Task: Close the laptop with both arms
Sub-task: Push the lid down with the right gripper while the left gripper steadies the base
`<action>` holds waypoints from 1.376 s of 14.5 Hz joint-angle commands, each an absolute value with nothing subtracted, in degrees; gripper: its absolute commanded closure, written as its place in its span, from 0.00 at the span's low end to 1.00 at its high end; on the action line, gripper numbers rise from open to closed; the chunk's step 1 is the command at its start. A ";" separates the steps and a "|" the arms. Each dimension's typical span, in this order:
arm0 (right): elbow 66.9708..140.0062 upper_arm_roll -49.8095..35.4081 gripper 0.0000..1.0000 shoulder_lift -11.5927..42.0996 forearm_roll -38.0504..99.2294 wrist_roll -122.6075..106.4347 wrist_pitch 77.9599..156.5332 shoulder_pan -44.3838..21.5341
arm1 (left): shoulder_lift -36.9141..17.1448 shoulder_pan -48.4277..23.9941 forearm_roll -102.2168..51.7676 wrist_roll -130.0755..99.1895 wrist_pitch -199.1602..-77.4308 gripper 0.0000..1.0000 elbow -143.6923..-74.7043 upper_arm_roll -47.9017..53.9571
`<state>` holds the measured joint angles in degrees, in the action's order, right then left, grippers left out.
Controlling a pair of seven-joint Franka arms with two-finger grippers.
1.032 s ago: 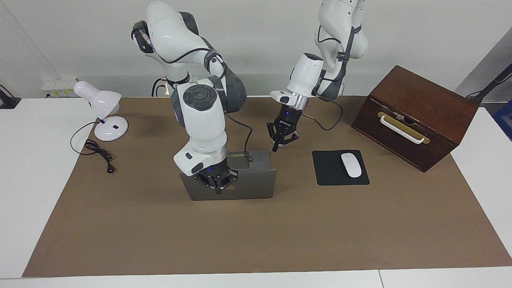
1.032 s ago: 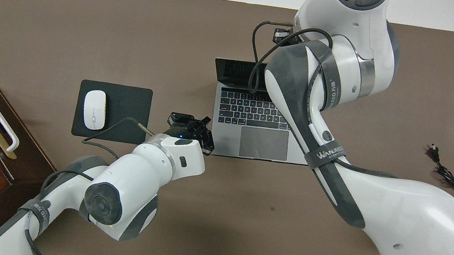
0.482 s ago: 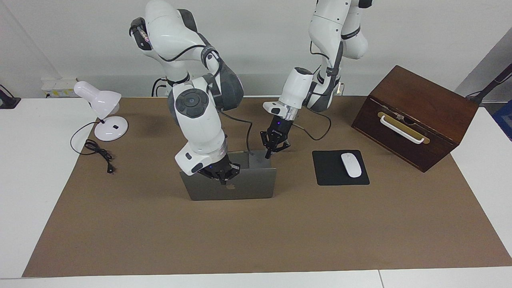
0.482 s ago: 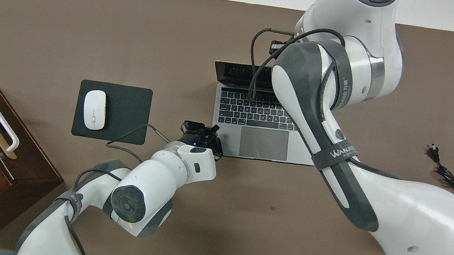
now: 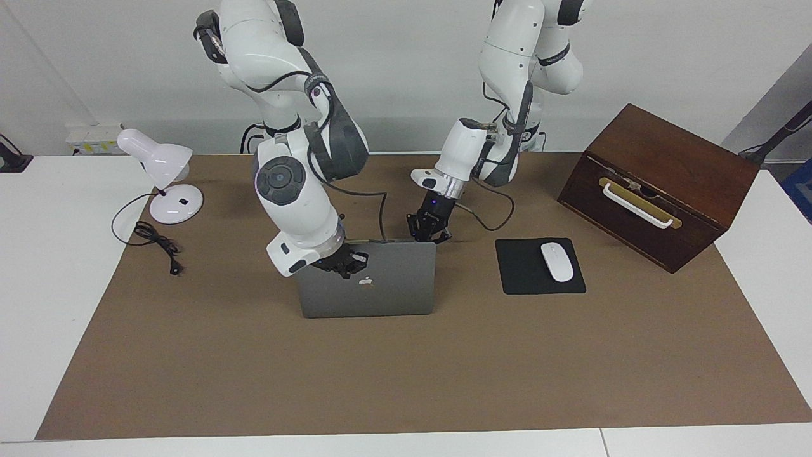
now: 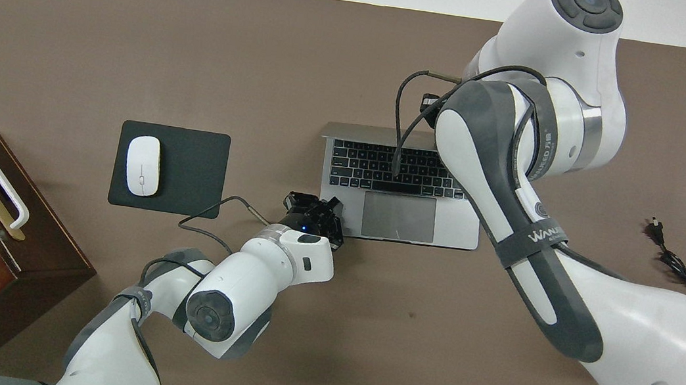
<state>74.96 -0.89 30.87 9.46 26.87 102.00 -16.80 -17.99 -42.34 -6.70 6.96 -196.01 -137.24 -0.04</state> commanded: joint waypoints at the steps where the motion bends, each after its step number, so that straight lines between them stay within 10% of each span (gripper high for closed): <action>1: 79.80 -1.49 1.00 27.95 10.99 26.02 103.45 -16.00 | -17.93 -43.42 -7.12 8.00 -198.71 1.00 -138.95 -1.05; 20: 96.85 -1.49 1.00 24.43 14.15 25.75 118.03 -16.17 | -16.52 -44.21 -7.21 8.09 -200.65 1.00 -147.30 -1.23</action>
<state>92.74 -1.19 26.63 12.65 26.87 115.47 -16.37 -16.33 -43.06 -6.70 7.17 -201.79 -142.78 -0.19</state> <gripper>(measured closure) 0.991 0.991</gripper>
